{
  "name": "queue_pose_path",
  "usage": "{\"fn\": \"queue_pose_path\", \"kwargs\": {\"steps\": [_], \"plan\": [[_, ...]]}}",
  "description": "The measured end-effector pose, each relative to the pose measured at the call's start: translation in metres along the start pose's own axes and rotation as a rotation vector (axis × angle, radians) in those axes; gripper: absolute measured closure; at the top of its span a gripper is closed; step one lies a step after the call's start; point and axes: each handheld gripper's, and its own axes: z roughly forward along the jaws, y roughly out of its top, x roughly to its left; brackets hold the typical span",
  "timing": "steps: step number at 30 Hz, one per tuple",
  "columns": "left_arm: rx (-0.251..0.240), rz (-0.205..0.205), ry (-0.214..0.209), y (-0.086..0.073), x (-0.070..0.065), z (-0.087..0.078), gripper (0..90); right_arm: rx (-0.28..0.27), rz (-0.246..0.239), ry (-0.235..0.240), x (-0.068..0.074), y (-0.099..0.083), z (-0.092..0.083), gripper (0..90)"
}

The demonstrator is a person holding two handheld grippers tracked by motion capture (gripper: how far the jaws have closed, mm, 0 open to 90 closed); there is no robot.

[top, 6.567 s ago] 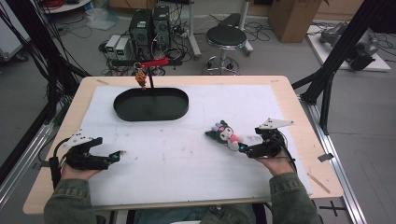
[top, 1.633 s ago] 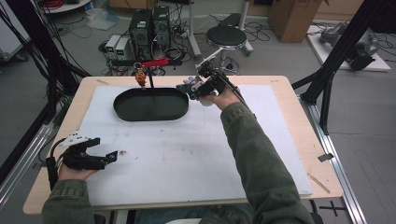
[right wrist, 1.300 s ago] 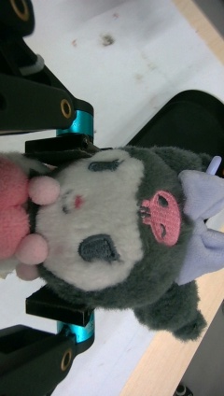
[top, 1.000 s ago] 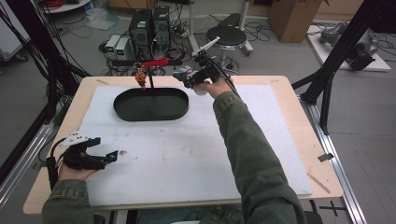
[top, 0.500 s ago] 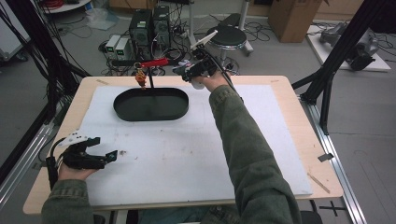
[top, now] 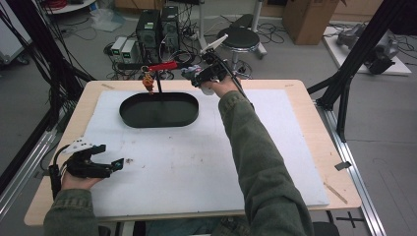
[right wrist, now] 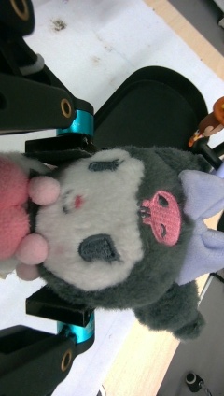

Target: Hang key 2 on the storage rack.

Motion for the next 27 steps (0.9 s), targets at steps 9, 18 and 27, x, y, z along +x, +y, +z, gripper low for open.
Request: {"fn": "queue_pose_path", "kwargs": {"steps": [9,18,27], "plan": [[-0.006,0.001,0.003,0.0,0.0,-0.002,1.7,0.019,-0.041,-0.073,0.001,-0.008,0.012,8.6],[-0.006,0.006,0.005,0.001,0.0,-0.002,1.7,-0.038,-0.1,-0.062,0.003,-0.024,0.007,0.5],[-0.001,0.006,0.008,0.001,-0.001,-0.001,1.7,-0.069,-0.118,-0.015,-0.003,-0.048,-0.001,0.5]]}}
